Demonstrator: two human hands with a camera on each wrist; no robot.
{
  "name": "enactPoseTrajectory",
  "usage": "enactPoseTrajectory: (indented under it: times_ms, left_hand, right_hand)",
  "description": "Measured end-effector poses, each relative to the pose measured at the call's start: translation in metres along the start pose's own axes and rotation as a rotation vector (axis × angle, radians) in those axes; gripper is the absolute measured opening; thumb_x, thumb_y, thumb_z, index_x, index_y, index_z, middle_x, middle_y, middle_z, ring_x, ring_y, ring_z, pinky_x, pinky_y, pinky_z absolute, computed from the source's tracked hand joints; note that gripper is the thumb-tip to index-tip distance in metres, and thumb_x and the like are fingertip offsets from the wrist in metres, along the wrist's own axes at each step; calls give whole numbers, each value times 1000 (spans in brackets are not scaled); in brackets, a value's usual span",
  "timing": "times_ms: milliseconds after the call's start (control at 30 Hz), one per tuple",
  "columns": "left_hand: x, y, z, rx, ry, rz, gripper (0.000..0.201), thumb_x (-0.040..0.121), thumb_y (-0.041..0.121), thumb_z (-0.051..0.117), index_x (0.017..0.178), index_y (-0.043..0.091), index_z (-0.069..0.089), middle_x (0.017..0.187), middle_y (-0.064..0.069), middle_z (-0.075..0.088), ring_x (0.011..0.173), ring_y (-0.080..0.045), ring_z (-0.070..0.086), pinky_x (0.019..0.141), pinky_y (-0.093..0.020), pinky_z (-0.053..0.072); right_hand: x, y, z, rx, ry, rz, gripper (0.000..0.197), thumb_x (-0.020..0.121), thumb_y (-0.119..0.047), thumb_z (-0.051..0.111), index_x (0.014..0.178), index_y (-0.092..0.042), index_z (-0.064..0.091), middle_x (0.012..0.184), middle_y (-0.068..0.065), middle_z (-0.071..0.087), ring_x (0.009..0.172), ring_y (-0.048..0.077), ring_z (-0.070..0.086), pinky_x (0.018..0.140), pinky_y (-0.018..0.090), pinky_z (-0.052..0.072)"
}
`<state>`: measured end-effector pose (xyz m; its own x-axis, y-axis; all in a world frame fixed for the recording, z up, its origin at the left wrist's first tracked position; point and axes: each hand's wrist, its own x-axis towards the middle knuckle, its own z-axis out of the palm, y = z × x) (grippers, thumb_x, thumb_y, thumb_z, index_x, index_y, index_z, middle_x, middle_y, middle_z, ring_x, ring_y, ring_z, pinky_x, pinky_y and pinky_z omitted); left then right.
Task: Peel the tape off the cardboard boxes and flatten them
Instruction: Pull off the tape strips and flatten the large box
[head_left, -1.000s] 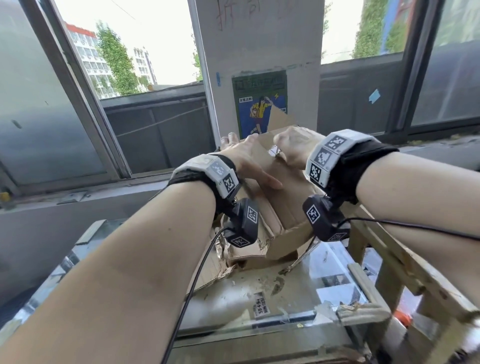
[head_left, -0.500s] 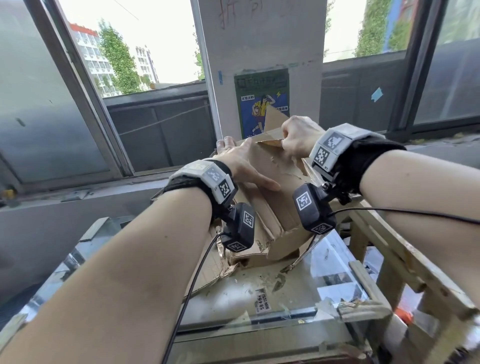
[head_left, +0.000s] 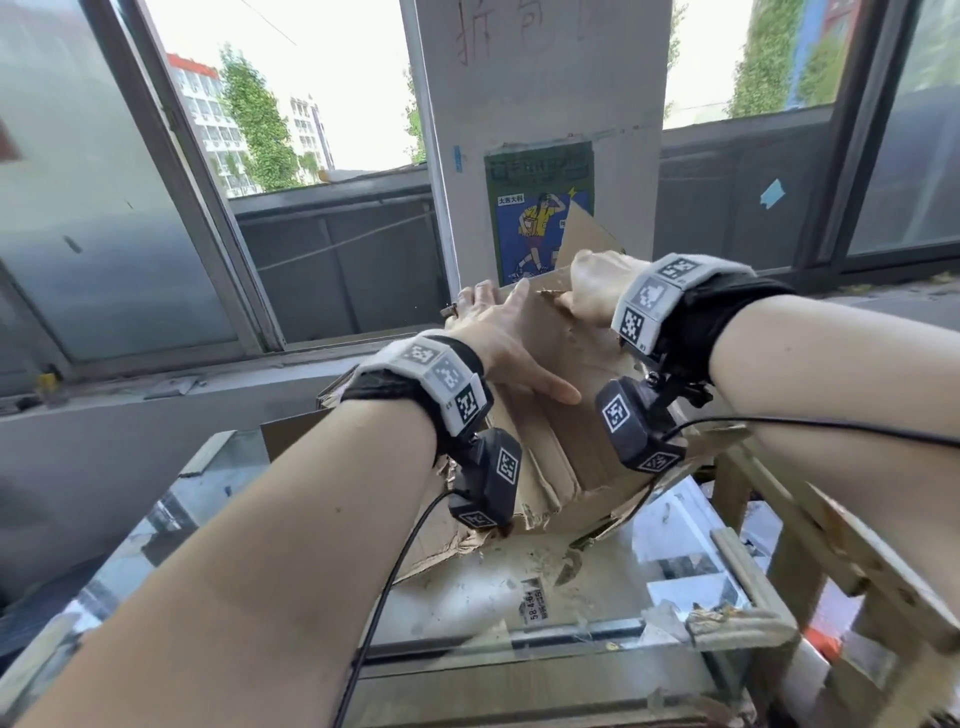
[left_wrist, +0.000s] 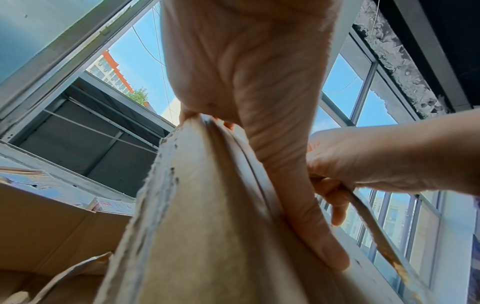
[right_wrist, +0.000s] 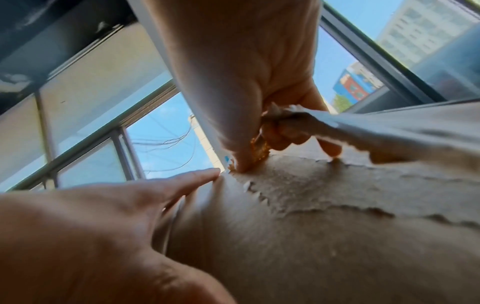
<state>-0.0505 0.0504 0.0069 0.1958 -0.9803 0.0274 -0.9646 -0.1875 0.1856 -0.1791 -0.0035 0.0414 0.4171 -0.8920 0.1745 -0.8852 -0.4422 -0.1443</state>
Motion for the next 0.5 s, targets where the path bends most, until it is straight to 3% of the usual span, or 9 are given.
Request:
enactPoseTrajectory:
  times_ms: [67, 167, 300, 500]
  left_hand:
    - [-1, -1, 1, 6, -3, -4, 151, 36, 77, 79, 152, 36, -7, 161, -4, -4, 147, -30, -10, 118, -56, 14]
    - [-3, -3, 1, 18, 3, 0, 151, 36, 77, 79, 152, 35, -7, 161, -5, -5, 147, -30, -12, 118, -55, 14]
    - [-5, -7, 2, 32, 20, 3, 150, 35, 79, 77, 152, 36, -7, 161, -5, -4, 147, -31, -13, 119, -53, 13]
    - [-6, -12, 4, 32, 25, -6, 149, 38, 79, 76, 152, 35, -8, 161, -5, -6, 147, -29, -15, 120, -50, 10]
  right_hand:
    - [1, -3, -2, -83, 19, -65, 21, 96, -29, 53, 103, -9, 53, 110, 11, 62, 93, 28, 58, 72, 32, 41]
    - [8, -7, -5, -172, 20, -112, 19, 95, -21, 56, 109, -9, 57, 121, 13, 54, 105, 28, 52, 86, 37, 43]
    - [16, -9, -9, -97, -32, -139, 12, 94, -21, 58, 93, -9, 56, 110, 11, 61, 92, 25, 56, 72, 30, 40]
    - [17, -7, -9, 109, 27, -92, 16, 94, -16, 54, 94, -4, 65, 102, 11, 64, 95, 27, 61, 70, 30, 43]
